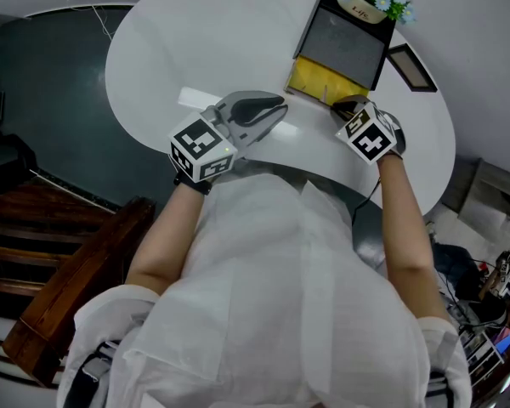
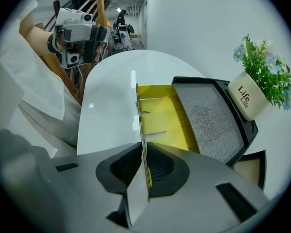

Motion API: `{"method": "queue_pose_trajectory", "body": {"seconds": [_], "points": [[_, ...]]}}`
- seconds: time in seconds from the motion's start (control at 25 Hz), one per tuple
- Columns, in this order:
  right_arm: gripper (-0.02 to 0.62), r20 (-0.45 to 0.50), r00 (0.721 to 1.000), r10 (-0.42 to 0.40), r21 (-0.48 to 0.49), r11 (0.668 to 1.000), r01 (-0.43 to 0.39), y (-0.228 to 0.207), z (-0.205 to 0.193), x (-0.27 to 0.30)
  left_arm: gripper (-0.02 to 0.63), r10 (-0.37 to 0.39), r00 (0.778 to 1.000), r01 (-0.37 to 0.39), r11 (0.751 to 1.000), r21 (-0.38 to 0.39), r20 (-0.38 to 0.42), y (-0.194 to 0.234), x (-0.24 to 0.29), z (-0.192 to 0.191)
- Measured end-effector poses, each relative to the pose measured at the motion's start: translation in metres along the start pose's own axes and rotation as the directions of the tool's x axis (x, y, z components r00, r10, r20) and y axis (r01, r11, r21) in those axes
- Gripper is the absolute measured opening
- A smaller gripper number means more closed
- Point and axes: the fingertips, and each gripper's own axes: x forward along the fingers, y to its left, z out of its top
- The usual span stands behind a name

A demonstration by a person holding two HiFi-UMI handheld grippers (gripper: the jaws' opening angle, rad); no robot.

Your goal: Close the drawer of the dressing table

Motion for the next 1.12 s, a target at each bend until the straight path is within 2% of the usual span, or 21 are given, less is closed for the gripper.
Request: {"method": "queue_pose_trajectory", "body": {"seconds": [0.72,1.12], "points": [[0.025,-0.013,0.998,-0.060,0.008,0.998,0.060,-0.034,0.002,0.004,0.057,0.003,1.000,-0.003,1.000,-0.016,-0.008,0.013,0.011,0.003],[0.031,-0.006,0.991,-0.134,-0.008,0.991,0.134,-0.047,0.005,0.003,0.057,0.007,1.000,-0.007,1.000,-0.019,-0.009,0.017,0.013,0.004]]}}
